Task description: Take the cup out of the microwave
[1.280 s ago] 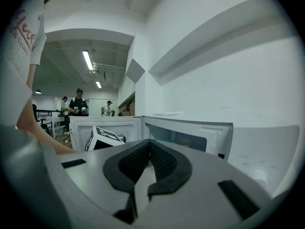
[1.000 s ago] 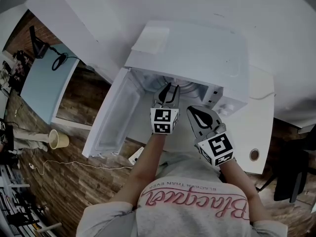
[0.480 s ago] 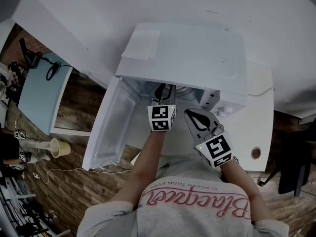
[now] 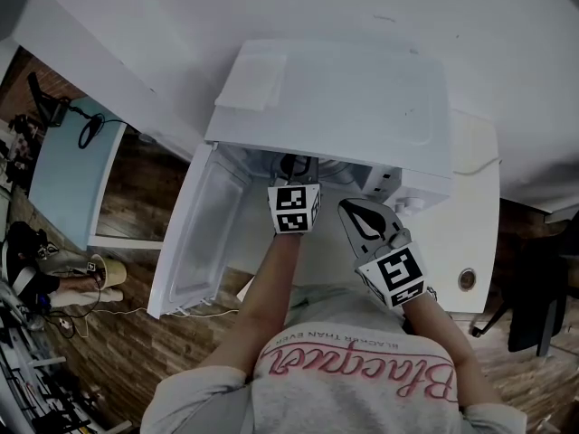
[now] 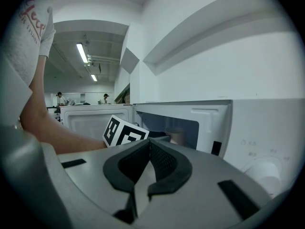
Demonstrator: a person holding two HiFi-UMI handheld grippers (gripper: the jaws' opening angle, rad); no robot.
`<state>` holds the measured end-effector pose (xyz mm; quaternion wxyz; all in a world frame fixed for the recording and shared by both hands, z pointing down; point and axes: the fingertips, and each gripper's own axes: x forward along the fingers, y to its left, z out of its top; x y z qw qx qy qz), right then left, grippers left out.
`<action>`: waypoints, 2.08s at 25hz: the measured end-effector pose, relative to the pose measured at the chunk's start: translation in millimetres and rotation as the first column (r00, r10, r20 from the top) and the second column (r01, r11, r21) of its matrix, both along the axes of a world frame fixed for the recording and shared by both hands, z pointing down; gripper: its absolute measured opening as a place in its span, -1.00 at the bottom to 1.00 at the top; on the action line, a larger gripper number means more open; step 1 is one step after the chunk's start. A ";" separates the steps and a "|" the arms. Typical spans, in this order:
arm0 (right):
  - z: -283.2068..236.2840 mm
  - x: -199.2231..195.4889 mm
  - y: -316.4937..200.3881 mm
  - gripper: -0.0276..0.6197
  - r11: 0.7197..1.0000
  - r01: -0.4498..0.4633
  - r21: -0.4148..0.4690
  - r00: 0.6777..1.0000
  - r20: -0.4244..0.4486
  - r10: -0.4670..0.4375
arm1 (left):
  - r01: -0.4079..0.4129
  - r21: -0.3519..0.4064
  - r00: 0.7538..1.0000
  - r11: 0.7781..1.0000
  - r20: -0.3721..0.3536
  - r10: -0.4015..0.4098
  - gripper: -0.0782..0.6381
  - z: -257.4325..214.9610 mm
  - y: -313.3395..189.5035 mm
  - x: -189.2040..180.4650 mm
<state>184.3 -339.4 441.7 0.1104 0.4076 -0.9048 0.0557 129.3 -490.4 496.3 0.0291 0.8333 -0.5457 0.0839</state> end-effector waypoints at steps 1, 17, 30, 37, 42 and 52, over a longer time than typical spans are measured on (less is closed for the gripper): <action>0.0 0.3 -0.3 -0.88 1.000 -0.001 -0.001 1.000 0.000 0.001 | 0.001 0.000 1.000 1.000 0.001 -0.001 -0.45 -0.3 -0.3 -0.1; 1.3 1.9 0.7 -0.88 1.000 -0.001 -0.001 1.000 -0.006 0.001 | 0.042 -0.024 0.999 0.999 0.014 -0.042 -0.64 1.9 -2.2 -1.1; -2.1 -1.3 8.7 -0.88 1.000 0.008 0.010 1.000 -0.017 -0.008 | 0.054 -0.032 0.999 0.998 -0.004 -0.054 -0.64 -1.9 3.2 -3.2; -2.8 -2.5 19.0 -0.88 1.000 0.010 0.009 1.000 -0.023 -0.010 | 0.054 -0.029 0.998 0.998 -0.010 -0.055 -0.64 -3.8 11.1 -4.1; -4.0 -3.1 28.4 -0.88 1.000 0.012 0.013 1.000 -0.025 -0.011 | 0.055 -0.027 0.998 0.998 -0.013 -0.056 -0.64 -4.7 20.7 -5.0; -7.4 -6.5 46.4 -0.88 1.000 0.022 0.022 0.999 -0.028 -0.021 | 0.052 -0.022 0.998 0.998 -0.021 -0.053 -0.64 -8.4 40.6 -7.3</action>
